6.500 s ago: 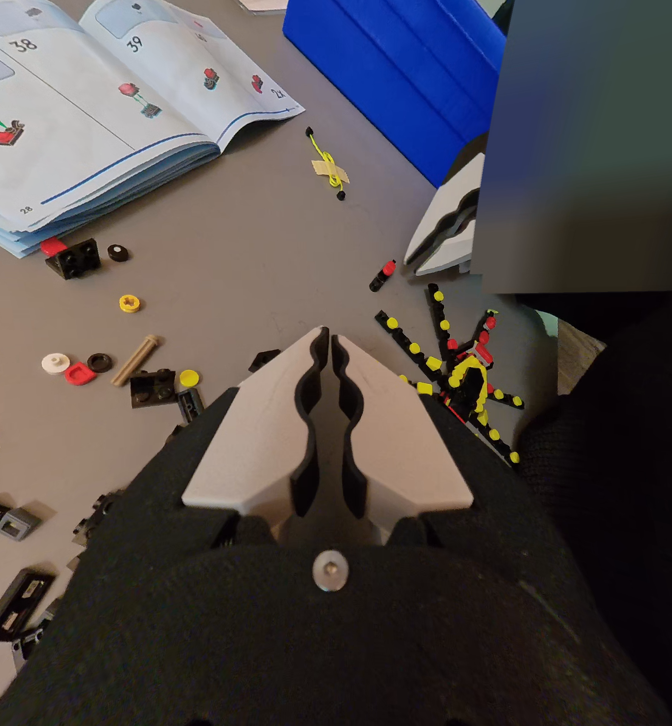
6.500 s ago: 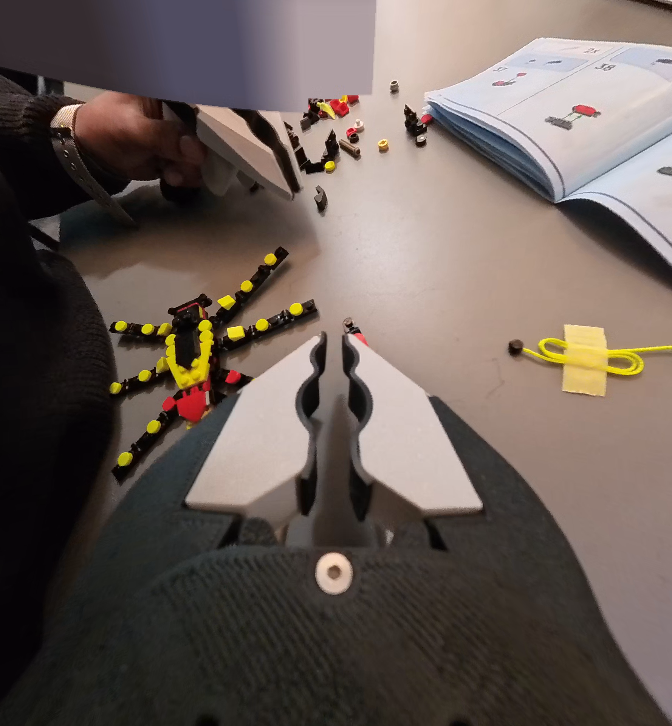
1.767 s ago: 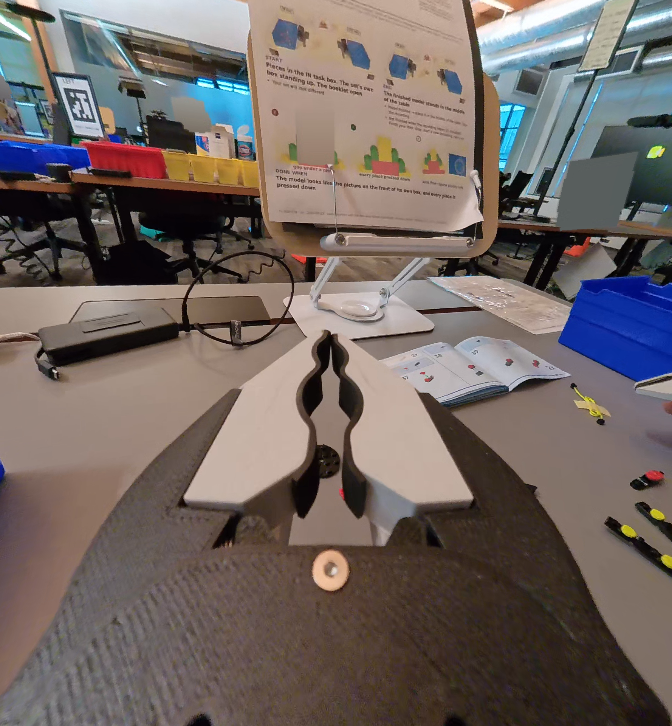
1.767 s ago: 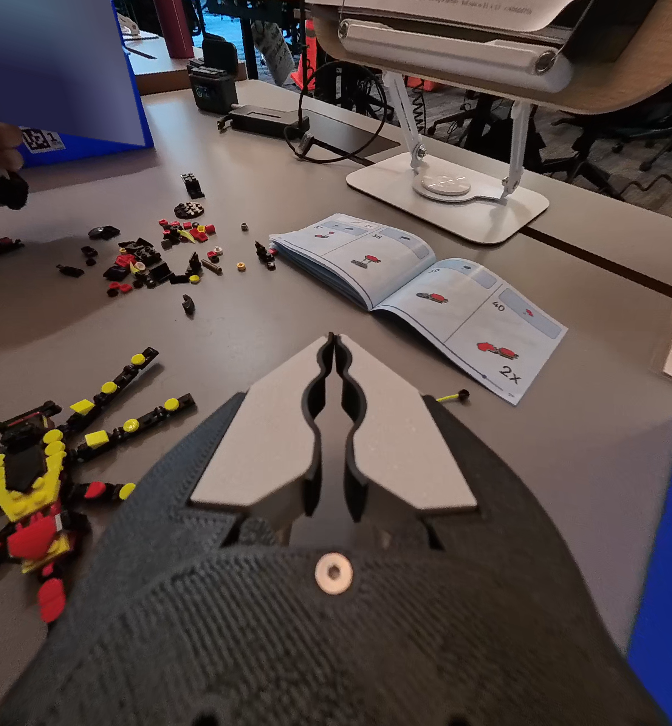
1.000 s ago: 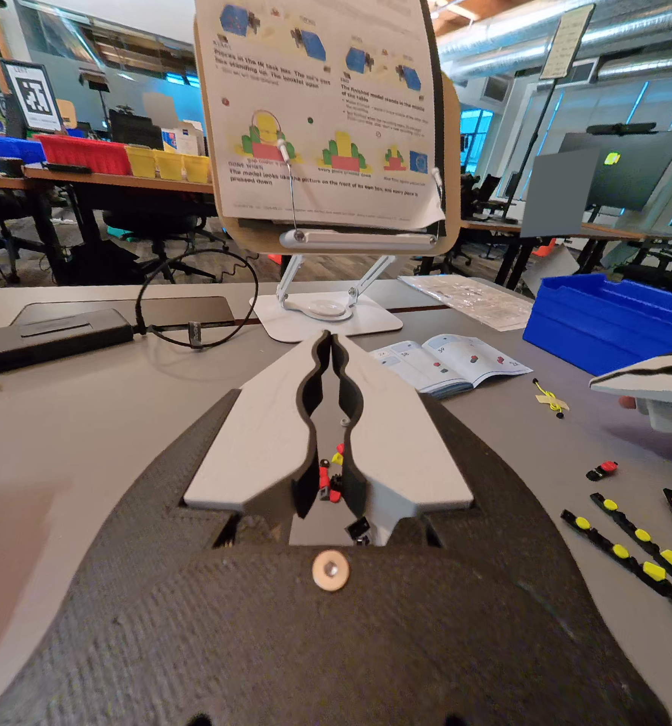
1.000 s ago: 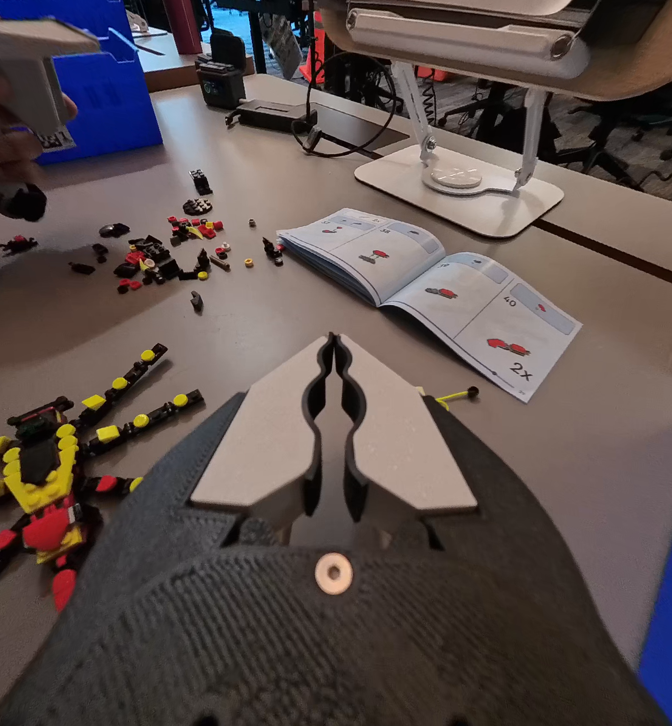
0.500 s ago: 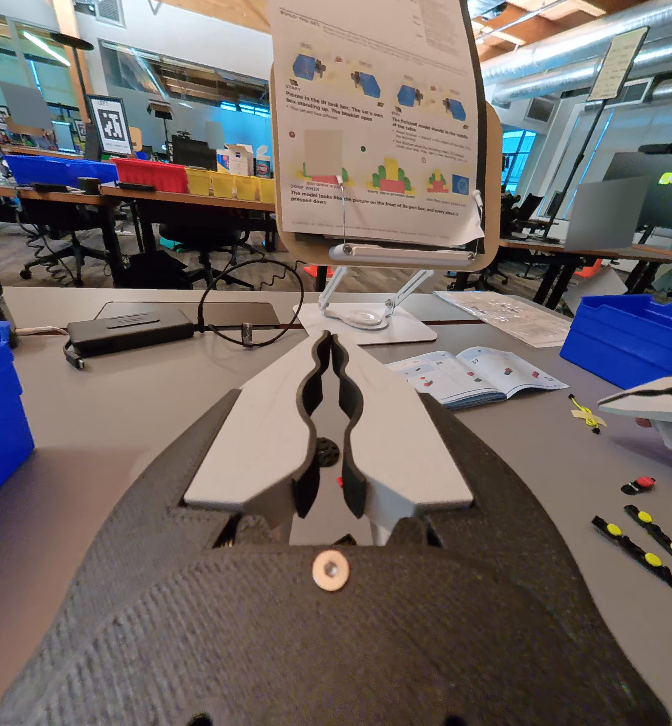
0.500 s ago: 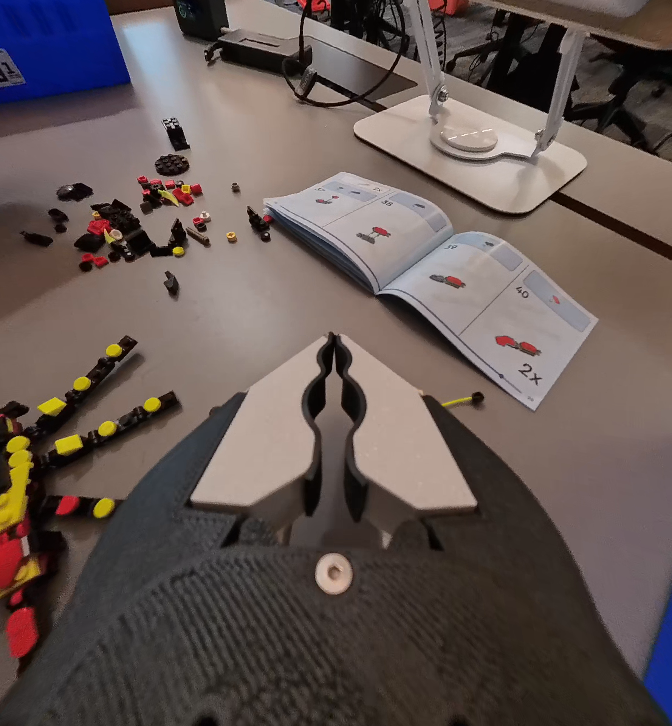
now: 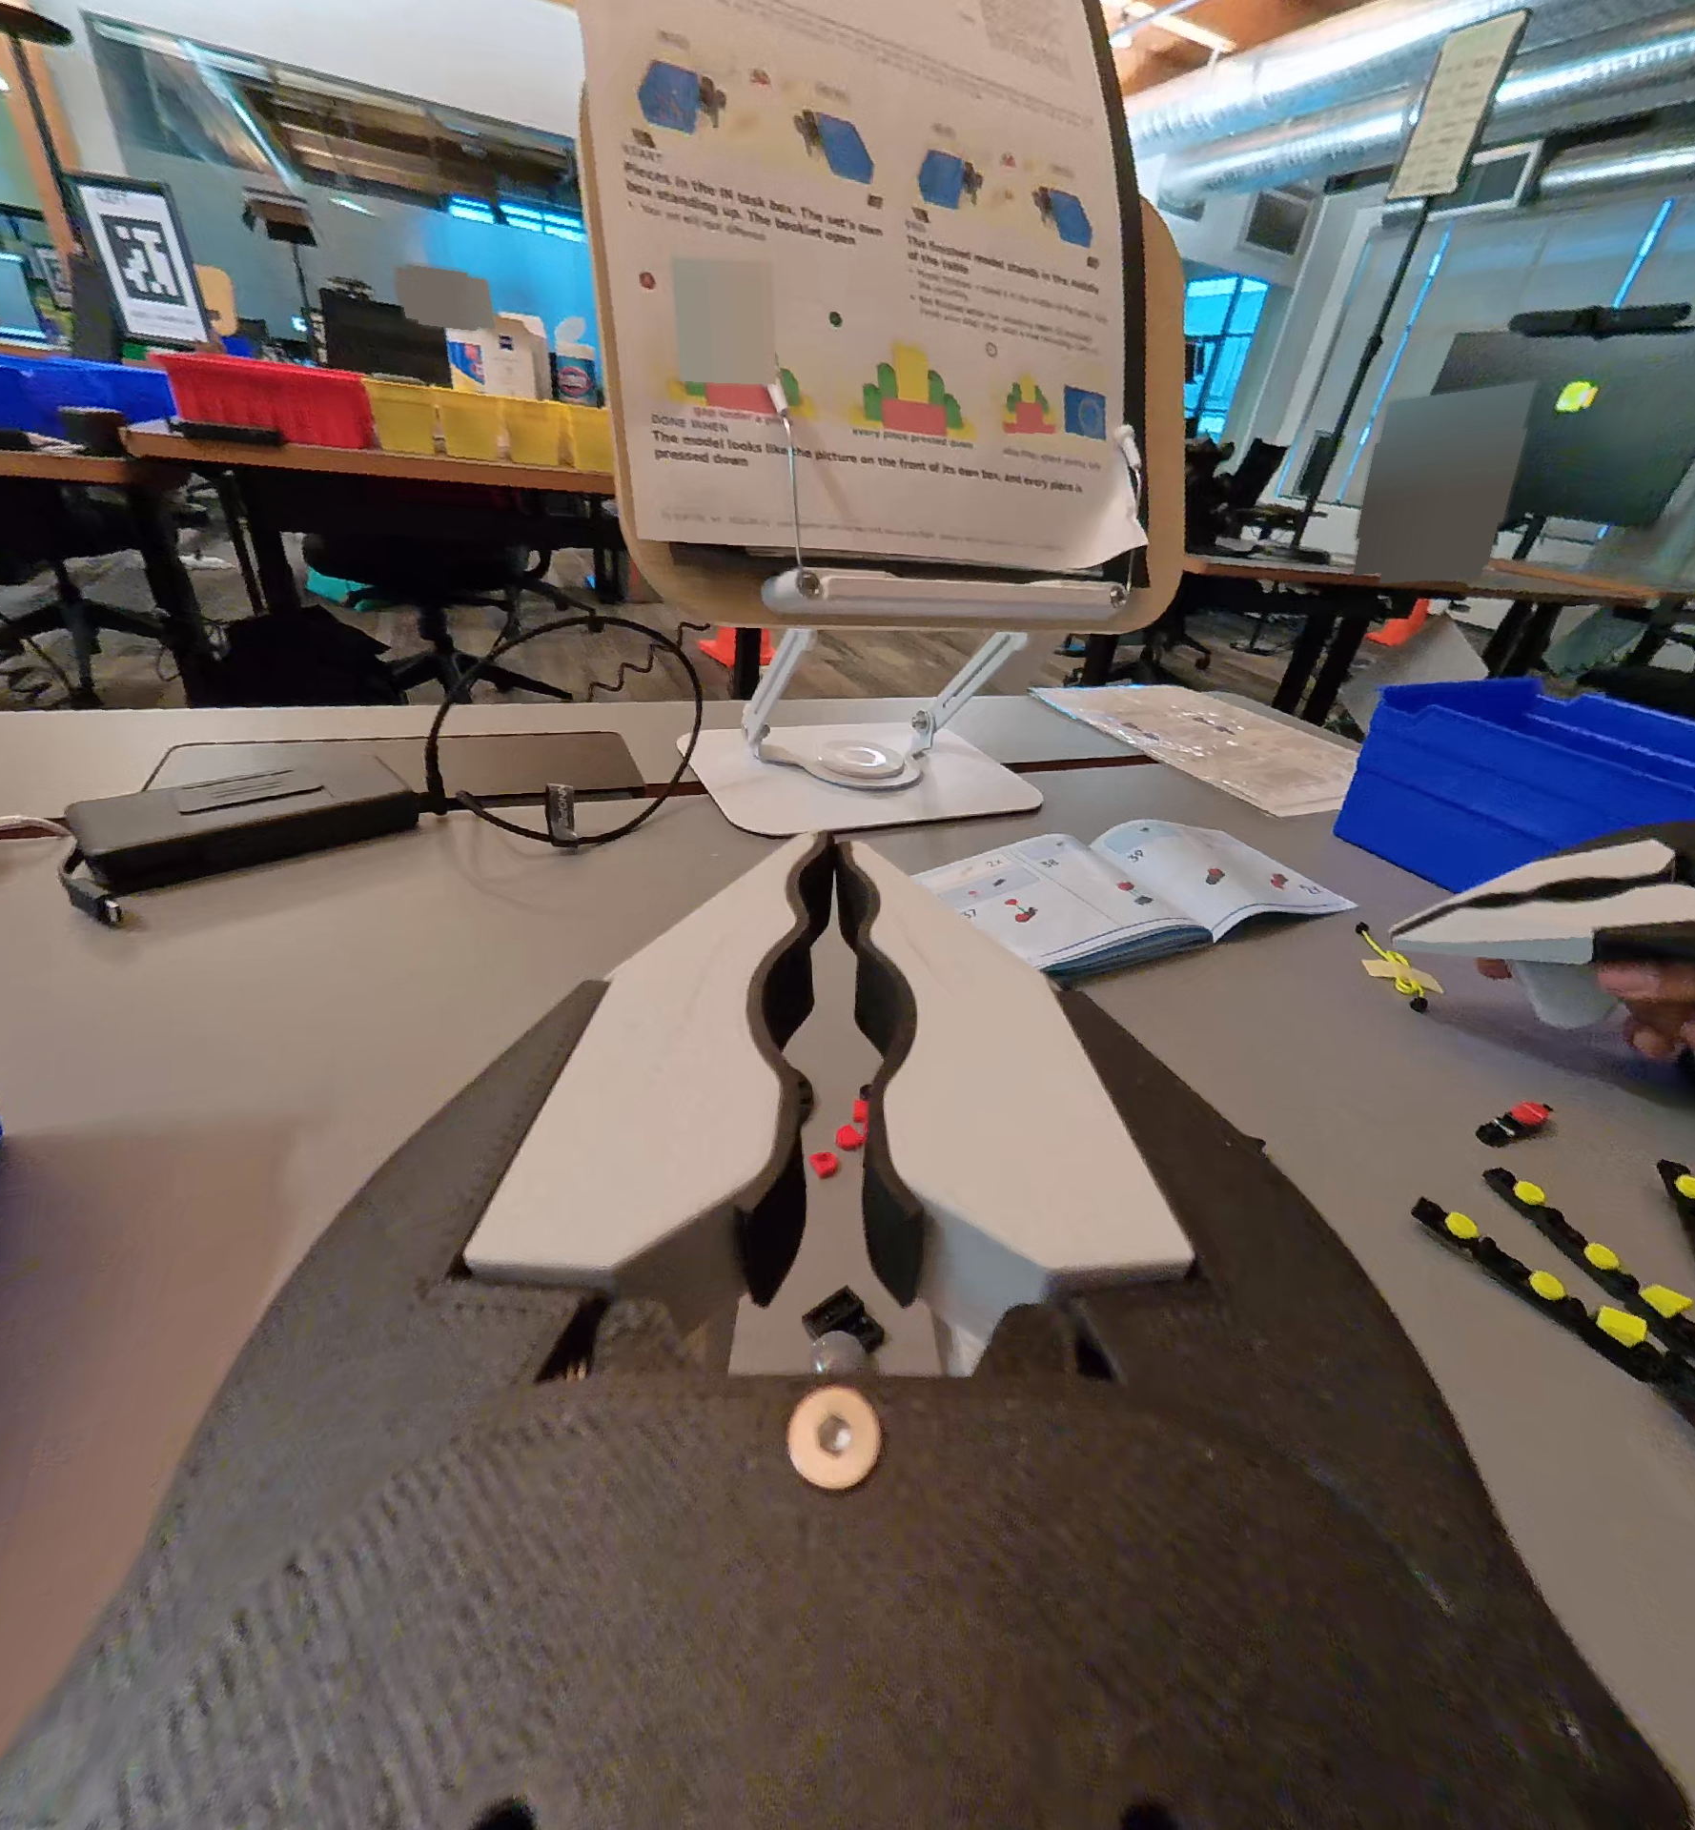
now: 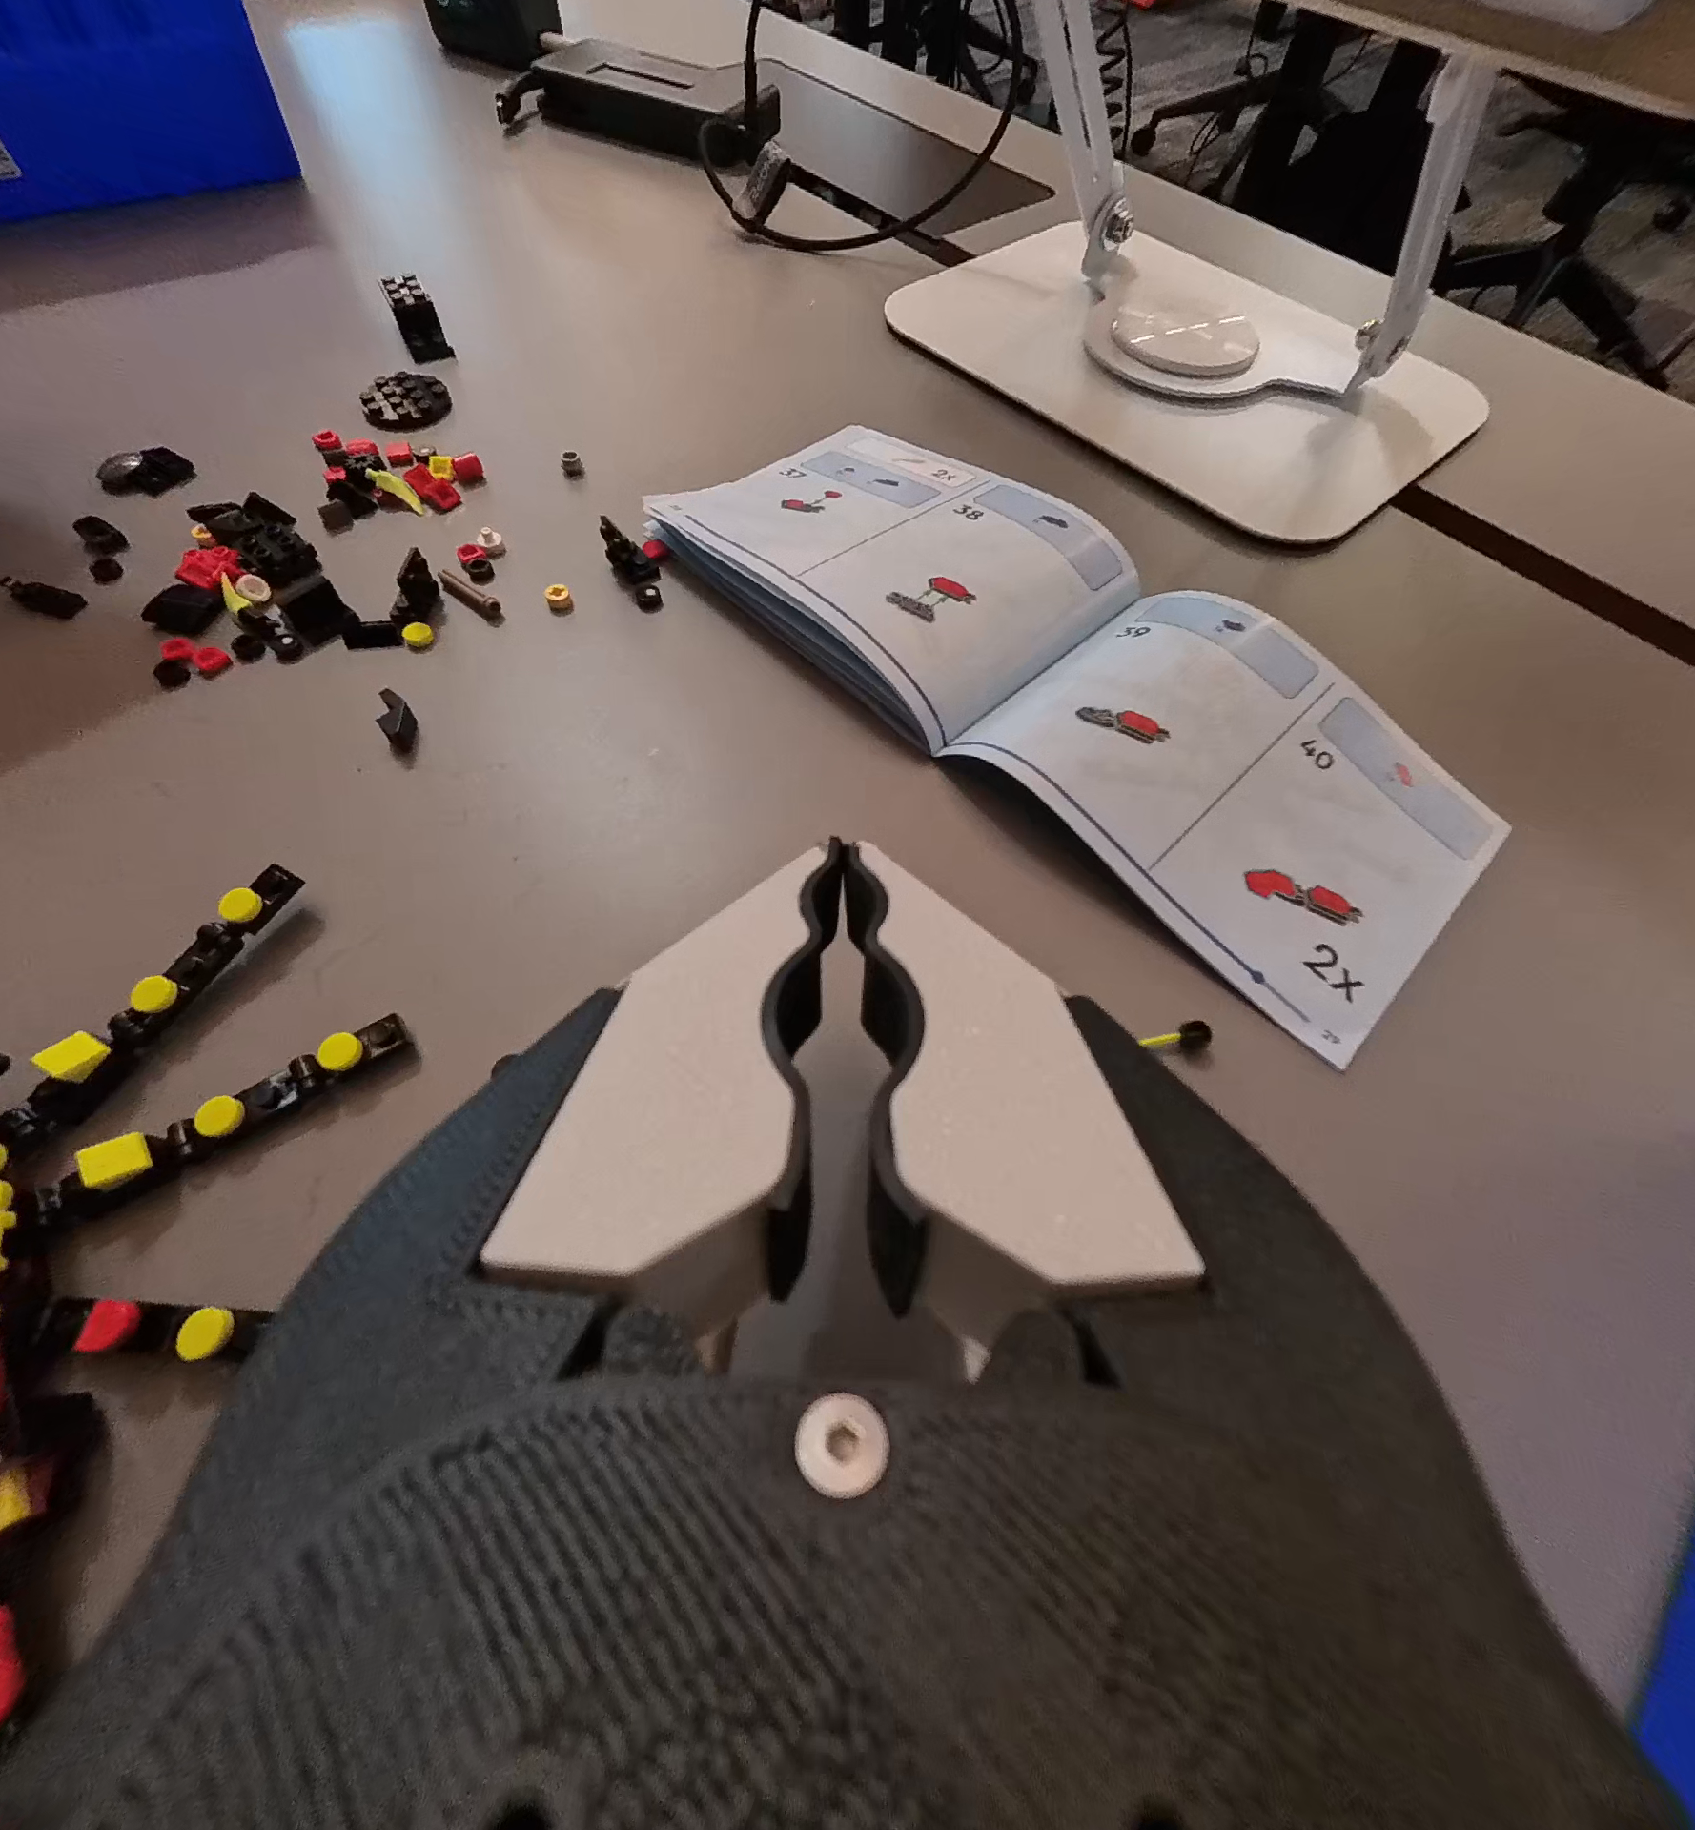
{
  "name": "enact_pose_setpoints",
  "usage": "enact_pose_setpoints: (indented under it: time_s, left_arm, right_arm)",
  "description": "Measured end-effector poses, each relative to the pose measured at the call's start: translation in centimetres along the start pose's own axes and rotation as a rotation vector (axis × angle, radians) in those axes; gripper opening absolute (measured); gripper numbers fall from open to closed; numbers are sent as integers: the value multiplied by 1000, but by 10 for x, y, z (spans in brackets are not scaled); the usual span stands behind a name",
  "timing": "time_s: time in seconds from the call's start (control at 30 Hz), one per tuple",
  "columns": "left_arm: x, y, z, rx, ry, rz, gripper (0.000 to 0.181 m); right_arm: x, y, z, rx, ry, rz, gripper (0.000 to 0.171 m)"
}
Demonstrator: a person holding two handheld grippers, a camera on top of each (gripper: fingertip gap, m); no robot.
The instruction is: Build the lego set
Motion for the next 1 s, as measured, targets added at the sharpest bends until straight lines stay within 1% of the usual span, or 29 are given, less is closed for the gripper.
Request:
enact_pose_setpoints:
  time_s: [0.17,0.37,0.53,1.0]
  left_arm:
    - [9,-4,-8,39,-40,47,0]
    - [18,-6,-9,49,-21,87,0]
    - [18,-6,-11,62,-7,88,0]
    - [22,-19,-25,112,6,103,0]
  right_arm:
    - [-2,1,-3,2,-19,-20,0]
    - [-5,1,3,-19,-43,-35,0]
    - [-5,0,7,-15,-10,-31,0]
    - [-5,15,7,-17,-72,-81,0]
Point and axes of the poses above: each gripper's, where its closed fingertips meet, y back along the fingers, x out of its underside, z = x × y across the jaws, the point moved 1 cm from there along y, back along the fingers, and after that the axes turned 4 degrees about -x, right-handed, at the moved point
